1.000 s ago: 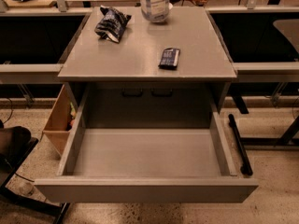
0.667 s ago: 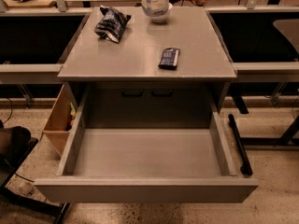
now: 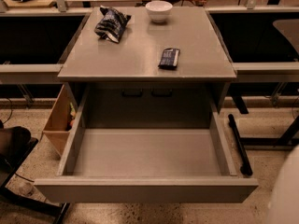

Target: Pick blue plastic bottle from top drawer and place on counter

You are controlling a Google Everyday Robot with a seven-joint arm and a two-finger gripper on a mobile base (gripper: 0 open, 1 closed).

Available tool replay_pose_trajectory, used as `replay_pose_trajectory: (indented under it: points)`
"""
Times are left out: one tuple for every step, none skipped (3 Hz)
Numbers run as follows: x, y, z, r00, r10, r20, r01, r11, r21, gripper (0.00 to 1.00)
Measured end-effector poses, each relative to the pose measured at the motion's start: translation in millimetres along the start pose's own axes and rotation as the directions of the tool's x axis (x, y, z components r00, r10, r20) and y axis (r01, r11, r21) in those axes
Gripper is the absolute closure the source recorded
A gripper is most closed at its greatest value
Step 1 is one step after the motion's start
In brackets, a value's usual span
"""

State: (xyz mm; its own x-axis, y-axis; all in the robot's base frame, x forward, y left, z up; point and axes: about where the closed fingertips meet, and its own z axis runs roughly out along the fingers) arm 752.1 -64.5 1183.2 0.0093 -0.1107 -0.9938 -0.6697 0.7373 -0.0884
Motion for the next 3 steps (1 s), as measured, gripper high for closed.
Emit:
replay_pose_trajectory:
  points:
    - [21.3,-59.1,6.1,0.999,0.039,-0.016,-0.036,0.989,0.143,1.0]
    - [60.2,-105.8,9.3,0.996,0.087,-0.02,-0.08,0.9666,0.244,1.0]
    - [98.3,-134.0,20.6,0.993,0.114,-0.014,-0.105,0.9499,0.294,1.0]
